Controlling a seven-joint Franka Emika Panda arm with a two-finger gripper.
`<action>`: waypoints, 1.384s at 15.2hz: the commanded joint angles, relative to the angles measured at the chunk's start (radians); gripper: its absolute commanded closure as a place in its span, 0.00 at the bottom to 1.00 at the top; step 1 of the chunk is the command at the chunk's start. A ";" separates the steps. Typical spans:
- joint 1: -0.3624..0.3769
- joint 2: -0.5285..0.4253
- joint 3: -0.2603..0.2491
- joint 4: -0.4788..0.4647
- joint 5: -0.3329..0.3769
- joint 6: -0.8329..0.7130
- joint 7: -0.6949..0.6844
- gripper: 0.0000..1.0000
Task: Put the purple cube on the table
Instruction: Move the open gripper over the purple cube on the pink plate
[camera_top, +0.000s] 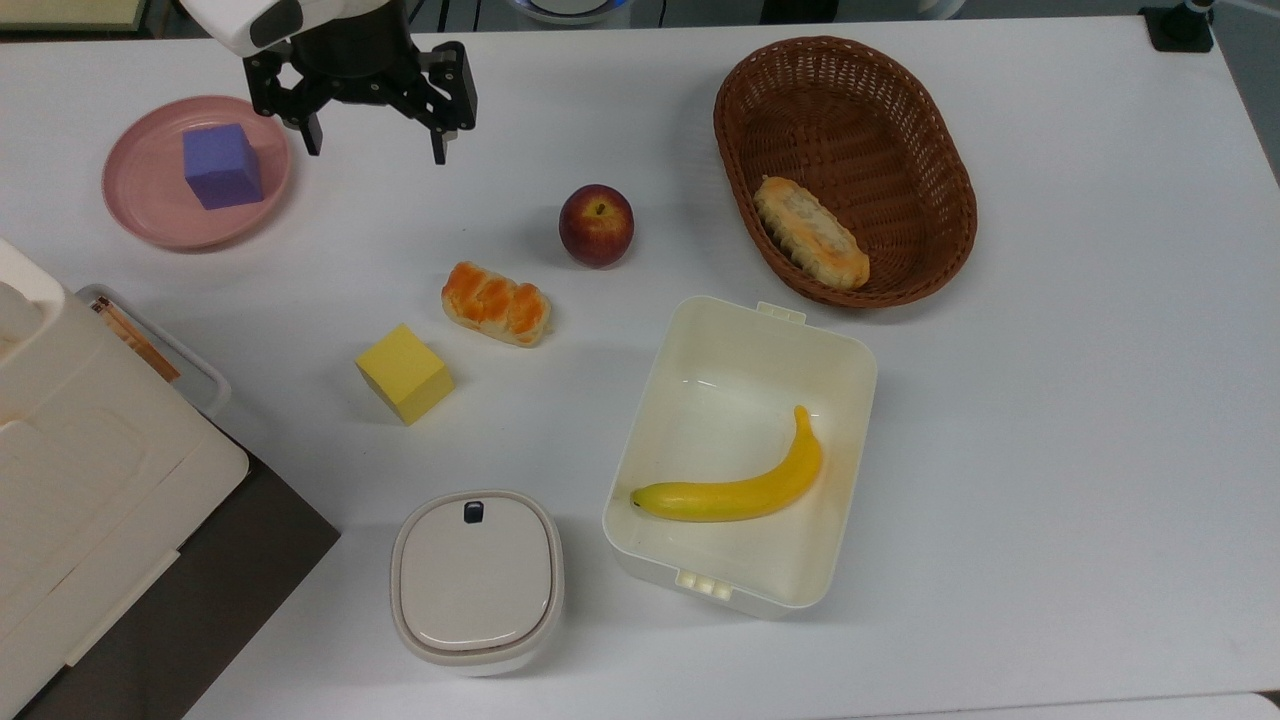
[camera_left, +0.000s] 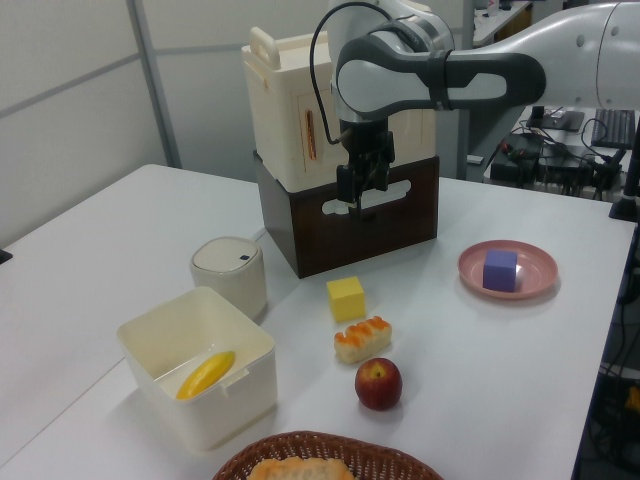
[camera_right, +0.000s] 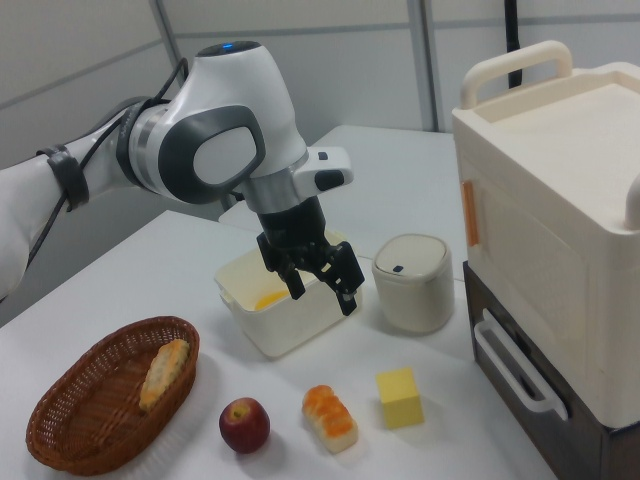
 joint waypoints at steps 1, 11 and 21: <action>0.007 -0.038 -0.017 -0.022 -0.006 -0.001 -0.051 0.00; -0.002 -0.040 -0.017 -0.022 -0.006 -0.003 -0.052 0.00; -0.060 -0.032 -0.017 -0.028 -0.012 -0.039 -0.131 0.00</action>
